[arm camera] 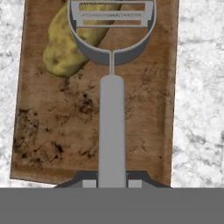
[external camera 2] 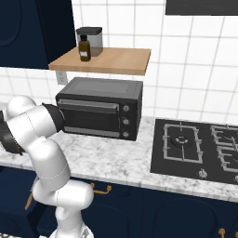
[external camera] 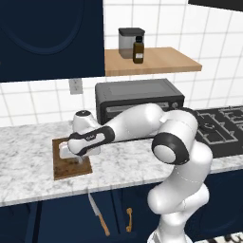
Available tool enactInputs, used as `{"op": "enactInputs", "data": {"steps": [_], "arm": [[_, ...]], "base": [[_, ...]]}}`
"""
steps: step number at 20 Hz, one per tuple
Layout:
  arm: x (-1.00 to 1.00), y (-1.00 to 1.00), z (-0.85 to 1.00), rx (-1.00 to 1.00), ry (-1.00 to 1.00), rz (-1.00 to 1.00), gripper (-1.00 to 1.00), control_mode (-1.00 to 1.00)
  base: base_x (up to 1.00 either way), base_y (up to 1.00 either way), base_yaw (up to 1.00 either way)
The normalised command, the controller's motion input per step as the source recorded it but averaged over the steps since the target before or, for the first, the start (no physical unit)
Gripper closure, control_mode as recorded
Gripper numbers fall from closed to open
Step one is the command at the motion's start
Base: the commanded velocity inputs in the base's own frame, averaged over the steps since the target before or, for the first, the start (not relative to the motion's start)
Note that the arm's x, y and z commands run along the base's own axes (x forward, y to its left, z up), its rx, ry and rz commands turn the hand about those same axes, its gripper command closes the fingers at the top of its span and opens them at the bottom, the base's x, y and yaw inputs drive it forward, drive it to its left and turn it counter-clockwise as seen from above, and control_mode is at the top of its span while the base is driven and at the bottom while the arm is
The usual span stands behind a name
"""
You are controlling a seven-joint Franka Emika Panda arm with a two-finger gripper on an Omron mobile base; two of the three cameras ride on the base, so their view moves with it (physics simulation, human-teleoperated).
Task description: Place the appropriate cutting tool for cutting the potato skin on the cutting board.
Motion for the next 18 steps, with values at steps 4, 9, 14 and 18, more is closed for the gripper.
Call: {"op": "enactInputs", "data": {"steps": [4, 9, 14, 18], "arm": [[0.0, 0.0, -0.2, 0.0, 0.0, 0.0, 1.0, -1.0], [0.0, 0.0, -0.11, 0.0, 0.01, 0.0, 1.0, -1.0], [0.08, 0.0, -0.18, 0.0, 0.0, 0.0, 1.0, -1.0], [0.2, 0.0, -0.21, 0.0, 0.0, 0.0, 1.0, -1.0]], "base": [[0.0, 0.0, 0.0], [0.0, 0.0, 0.0], [0.0, 0.0, 0.0], [0.0, 0.0, 0.0]]}}
